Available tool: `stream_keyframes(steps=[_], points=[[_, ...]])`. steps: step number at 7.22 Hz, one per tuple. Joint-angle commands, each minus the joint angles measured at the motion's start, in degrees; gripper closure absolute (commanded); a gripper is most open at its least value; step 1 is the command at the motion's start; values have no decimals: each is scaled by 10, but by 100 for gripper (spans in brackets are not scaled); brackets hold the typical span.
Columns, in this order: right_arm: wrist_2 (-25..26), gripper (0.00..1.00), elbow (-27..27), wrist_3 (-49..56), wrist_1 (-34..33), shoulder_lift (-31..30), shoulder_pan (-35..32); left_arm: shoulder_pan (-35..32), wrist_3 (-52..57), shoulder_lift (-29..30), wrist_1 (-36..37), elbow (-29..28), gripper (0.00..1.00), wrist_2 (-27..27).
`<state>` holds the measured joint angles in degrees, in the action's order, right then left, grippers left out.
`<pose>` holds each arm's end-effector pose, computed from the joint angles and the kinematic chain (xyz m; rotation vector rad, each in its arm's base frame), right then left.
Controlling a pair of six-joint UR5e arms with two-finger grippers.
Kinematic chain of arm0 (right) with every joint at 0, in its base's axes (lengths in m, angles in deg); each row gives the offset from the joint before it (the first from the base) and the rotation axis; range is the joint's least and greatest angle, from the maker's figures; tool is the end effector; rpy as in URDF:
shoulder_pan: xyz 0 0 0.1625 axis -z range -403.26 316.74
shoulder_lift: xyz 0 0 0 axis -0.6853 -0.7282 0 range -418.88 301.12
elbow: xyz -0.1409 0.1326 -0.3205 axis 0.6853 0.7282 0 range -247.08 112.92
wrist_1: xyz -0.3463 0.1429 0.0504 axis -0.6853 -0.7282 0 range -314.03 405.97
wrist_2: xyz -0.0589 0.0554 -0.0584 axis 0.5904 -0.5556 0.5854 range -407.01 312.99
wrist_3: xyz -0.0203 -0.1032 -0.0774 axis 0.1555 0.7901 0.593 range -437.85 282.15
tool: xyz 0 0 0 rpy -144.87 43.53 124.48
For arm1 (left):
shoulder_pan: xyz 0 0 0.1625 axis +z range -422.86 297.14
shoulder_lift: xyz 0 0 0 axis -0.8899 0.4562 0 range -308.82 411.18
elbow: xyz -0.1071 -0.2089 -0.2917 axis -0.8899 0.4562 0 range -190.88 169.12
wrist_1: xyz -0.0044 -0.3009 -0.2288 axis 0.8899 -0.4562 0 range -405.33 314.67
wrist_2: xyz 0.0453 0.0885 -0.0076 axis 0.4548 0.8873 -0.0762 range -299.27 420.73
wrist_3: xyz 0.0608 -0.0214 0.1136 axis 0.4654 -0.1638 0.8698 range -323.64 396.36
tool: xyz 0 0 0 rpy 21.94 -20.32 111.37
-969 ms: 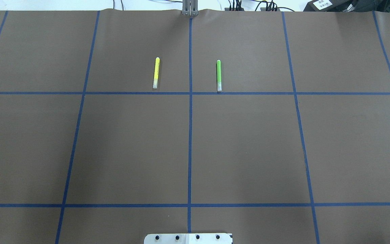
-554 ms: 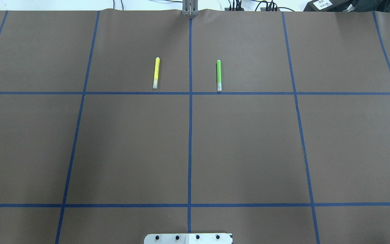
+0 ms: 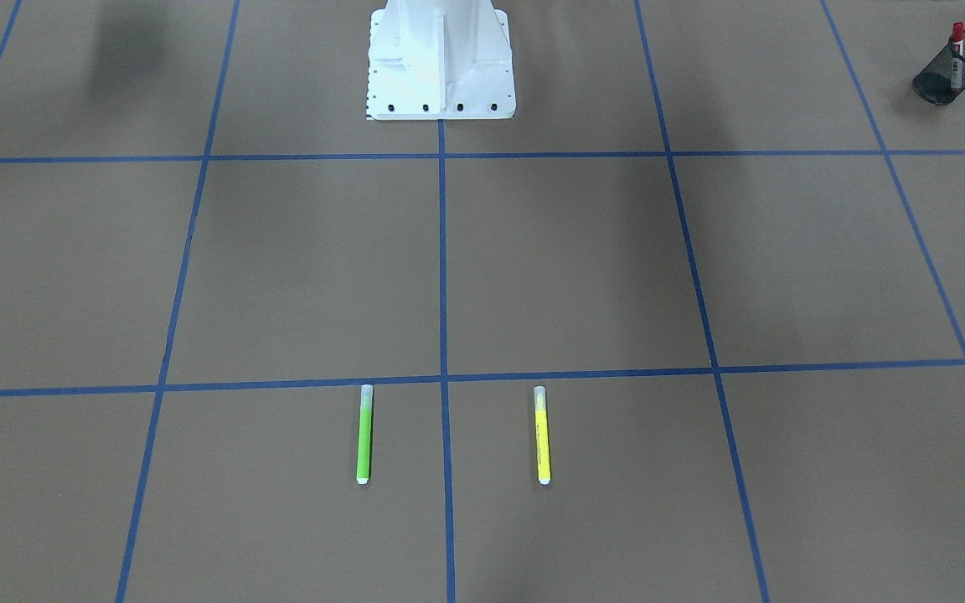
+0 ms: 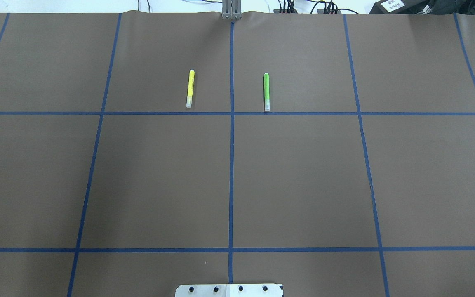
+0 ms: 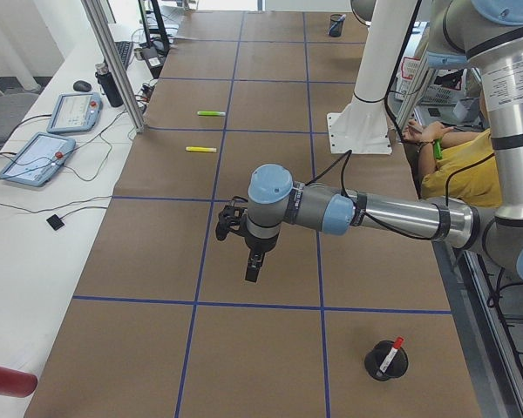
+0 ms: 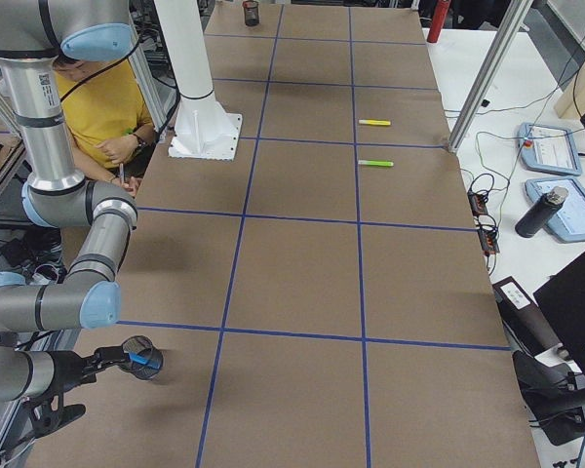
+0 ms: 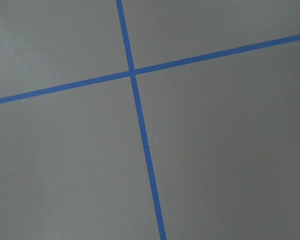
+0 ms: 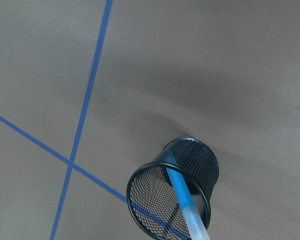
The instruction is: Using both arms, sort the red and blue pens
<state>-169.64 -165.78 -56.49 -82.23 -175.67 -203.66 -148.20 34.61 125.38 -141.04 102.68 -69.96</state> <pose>0.1449 0.0151 0.7504 -0.3042 -1.1018 1.0449 -0.0180 -0.3713 0.5481 0.1852 0.7187 0.1318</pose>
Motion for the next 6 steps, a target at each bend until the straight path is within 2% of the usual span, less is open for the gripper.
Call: stream_keyframes(steps=[1,3,6], points=[[-69,0,-1,-5,61,3,100,0,0,1,1,-2,0,0],[-135,0,1,-28,107,5,185,0,0,0,4,-4,0,0],[-203,0,1,-108,241,6,318,1,1,-7,4,-13,0,0]])
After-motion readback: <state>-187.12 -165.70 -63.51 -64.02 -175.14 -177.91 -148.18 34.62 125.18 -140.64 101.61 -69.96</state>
